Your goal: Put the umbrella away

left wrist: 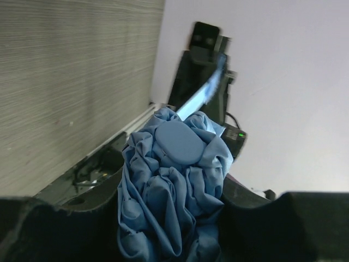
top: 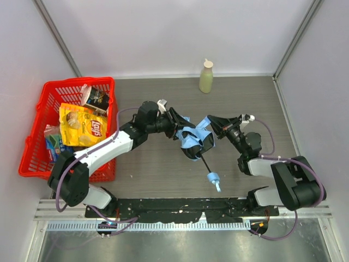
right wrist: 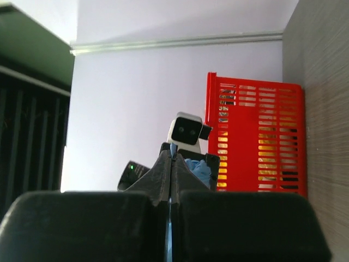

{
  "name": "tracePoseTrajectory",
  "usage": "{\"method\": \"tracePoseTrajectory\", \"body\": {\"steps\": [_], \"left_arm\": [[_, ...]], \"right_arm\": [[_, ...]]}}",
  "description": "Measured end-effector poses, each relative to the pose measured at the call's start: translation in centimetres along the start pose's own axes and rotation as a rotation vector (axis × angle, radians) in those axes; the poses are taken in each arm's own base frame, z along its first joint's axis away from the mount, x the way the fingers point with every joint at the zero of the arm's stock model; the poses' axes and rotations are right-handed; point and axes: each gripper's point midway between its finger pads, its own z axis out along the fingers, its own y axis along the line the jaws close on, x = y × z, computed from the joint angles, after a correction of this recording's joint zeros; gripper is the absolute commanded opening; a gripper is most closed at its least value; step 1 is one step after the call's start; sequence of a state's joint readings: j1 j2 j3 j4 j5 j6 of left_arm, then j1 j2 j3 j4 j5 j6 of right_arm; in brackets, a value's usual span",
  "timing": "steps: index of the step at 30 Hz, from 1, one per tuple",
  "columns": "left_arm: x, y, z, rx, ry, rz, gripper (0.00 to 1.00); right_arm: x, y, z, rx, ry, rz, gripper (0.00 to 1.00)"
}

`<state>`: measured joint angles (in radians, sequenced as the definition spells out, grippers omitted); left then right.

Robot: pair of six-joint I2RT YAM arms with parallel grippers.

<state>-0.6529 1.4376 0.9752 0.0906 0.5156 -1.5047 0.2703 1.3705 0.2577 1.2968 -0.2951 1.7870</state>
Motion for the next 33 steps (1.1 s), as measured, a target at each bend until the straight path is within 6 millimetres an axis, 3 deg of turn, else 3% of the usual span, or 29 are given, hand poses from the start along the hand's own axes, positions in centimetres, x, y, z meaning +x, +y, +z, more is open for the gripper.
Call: {"method": "tracePoseTrajectory", "body": {"steps": [8, 14, 21, 29, 33], "left_arm": [[-0.1, 2.2, -0.3, -0.122, -0.015, 0.097, 0.0], [-1.1, 2.6, -0.6, -0.2, -0.083, 0.161, 0.0], [-2.2, 5.5, -0.5, -0.359, -0.147, 0.142, 0.0], [-1.4, 10.6, -0.2, -0.51, -0.119, 0.068, 0.0], [-1.2, 12.0, -0.3, -0.536, -0.127, 0.059, 0.0]], "right_arm": [[3.3, 3.4, -0.3, -0.07, 0.154, -0.291, 0.01], [8.1, 4.9, 0.6, -0.072, 0.279, -0.48, 0.01], [11.6, 1.1, 1.0, 0.069, 0.357, -0.639, 0.01], [12.8, -4.2, -0.2, 0.251, 0.402, -0.839, 0.01], [13.4, -3.2, -1.0, 0.211, 0.401, -0.854, 0.01]]}}
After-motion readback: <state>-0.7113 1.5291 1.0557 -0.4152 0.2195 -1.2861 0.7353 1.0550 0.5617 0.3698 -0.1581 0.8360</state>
